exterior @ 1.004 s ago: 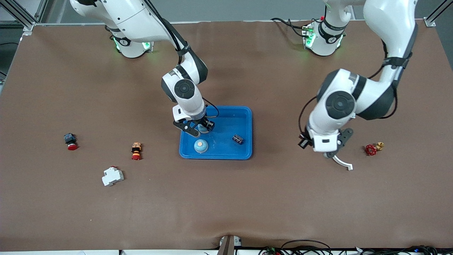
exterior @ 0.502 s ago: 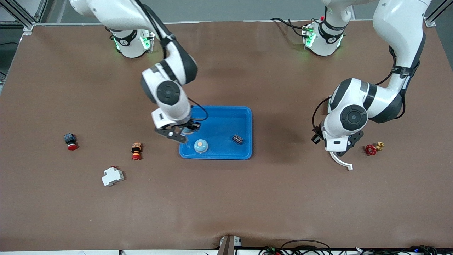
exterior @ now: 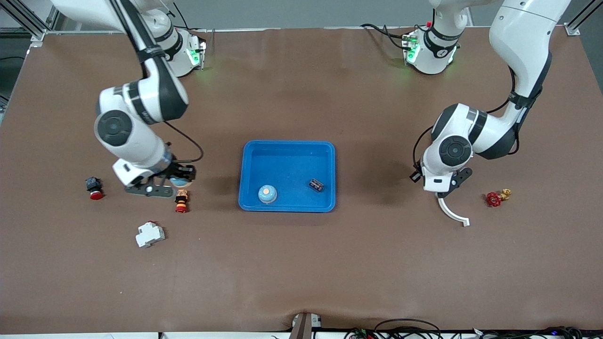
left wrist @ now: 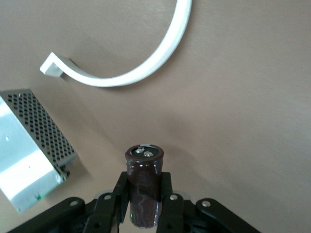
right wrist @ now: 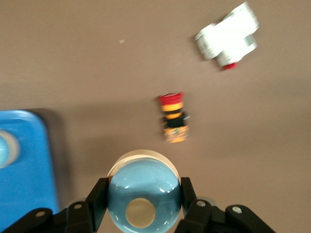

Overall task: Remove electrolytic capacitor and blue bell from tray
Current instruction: 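Carry the capacitor toward the white arc while the right gripper carries the bell, then release the capacitor beside the arc while the right gripper sets the bell down, then grasp the second capacitor with the left gripper while the right gripper grasps the bell, then carry the second capacitor beside the white arc and release it with the left gripper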

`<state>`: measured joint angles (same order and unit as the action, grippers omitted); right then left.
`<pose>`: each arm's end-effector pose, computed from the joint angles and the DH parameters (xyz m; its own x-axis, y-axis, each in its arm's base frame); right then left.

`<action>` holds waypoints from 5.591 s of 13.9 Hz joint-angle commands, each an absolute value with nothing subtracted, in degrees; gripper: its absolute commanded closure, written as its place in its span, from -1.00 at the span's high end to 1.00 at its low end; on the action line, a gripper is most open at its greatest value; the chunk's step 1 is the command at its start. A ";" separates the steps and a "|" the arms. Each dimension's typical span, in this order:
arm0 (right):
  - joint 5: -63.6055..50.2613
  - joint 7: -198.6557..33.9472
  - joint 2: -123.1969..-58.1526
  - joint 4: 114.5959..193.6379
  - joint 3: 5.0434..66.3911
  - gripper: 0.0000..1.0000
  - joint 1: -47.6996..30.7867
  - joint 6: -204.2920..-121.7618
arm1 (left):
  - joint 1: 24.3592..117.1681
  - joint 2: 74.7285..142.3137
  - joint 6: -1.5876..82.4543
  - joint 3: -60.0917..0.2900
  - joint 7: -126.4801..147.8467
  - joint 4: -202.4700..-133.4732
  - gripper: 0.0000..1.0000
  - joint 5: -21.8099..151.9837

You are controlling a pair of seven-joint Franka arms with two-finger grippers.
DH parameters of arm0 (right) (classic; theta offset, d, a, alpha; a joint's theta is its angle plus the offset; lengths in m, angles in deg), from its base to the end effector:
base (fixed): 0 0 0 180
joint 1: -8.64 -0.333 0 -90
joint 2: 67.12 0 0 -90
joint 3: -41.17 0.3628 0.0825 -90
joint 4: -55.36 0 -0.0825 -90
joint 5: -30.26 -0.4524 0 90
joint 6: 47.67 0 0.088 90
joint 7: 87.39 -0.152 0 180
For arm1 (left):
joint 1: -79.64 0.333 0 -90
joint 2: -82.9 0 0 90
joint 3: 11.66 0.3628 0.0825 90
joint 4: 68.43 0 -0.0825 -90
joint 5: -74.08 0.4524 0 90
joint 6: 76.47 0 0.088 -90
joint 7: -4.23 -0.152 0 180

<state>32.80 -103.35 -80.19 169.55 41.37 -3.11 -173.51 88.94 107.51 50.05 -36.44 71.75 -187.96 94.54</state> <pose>0.6431 0.1328 0.3054 0.9989 -0.0439 -0.0148 -0.0433 -0.9983 0.0401 0.5878 -0.1467 0.1609 0.7789 0.6250 -0.0518 0.5958 -0.7631 -0.2503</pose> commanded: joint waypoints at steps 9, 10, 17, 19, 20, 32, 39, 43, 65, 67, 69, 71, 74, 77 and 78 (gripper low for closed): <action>29.40 -66.14 -85.91 177.62 43.01 -1.00 21.46 -190.92 | 91.77 112.86 56.41 -37.15 71.91 -185.33 -0.98 101.76; 26.60 -64.29 -87.76 177.35 43.01 -1.00 21.82 -191.02 | 91.77 113.48 57.99 -37.15 71.56 -185.16 -0.96 101.94; 19.98 -68.38 -92.35 177.53 43.01 -1.00 18.76 -193.48 | 91.59 114.28 60.73 -37.33 71.82 -183.13 1.00 103.17; 19.98 -71.99 -92.35 177.79 42.92 -1.00 16.47 -193.83 | 91.59 113.32 60.21 -39.07 72.52 -182.00 1.00 102.82; 19.89 -72.27 -92.43 177.88 42.92 -1.00 16.03 -194.01 | 91.77 112.70 59.51 -41.52 72.78 -181.55 1.00 102.30; 21.03 -72.18 -94.46 177.35 42.48 1.00 15.15 -196.75 | 70.87 122.62 54.66 -47.54 112.13 -161.70 1.00 96.67; 29.79 -92.23 -85.25 171.90 42.92 1.00 8.49 -177.68 | 53.62 129.92 59.41 -32.14 121.83 -155.80 0.99 97.19; 32.29 -116.70 -83.55 167.79 43.19 1.00 -5.14 -173.79 | 53.62 131.77 60.73 -32.14 121.04 -155.01 -0.20 97.54; 31.49 -150.23 -109.05 146.94 43.19 1.00 -24.14 -185.83 | 93.23 107.95 38.42 -48.39 69.75 -160.71 -1.00 90.87; 31.49 -150.49 -109.31 146.94 43.19 1.00 -24.23 -185.92 | 100.00 106.38 38.06 -50.41 60.62 -164.83 -1.00 90.95; 31.58 -151.19 -110.10 146.94 43.10 1.00 -24.58 -186.62 | 104.75 105.06 38.06 -51.04 53.40 -168.26 -1.00 90.95; 31.67 -151.11 -110.71 146.94 43.10 1.00 -24.76 -186.98 | 108.36 104.18 38.14 -51.04 46.46 -171.34 -1.00 91.56; 31.93 -151.02 -111.24 146.94 43.10 1.00 -24.76 -186.98 | 111.09 104.43 39.63 -50.95 41.59 -173.64 -1.00 91.92; 32.19 -151.11 -111.42 146.85 43.10 1.00 -24.67 -186.98 | 114.17 104.96 44.63 -50.86 39.74 -177.40 -1.00 92.01; 32.54 -151.02 -111.33 146.85 43.10 1.00 -24.67 -186.89 | 115.05 105.83 46.30 -50.86 39.74 -178.64 -1.00 92.44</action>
<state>31.26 -149.74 -110.69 148.14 43.67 -23.99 -186.99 112.33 106.86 42.70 -50.08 41.00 -174.56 92.06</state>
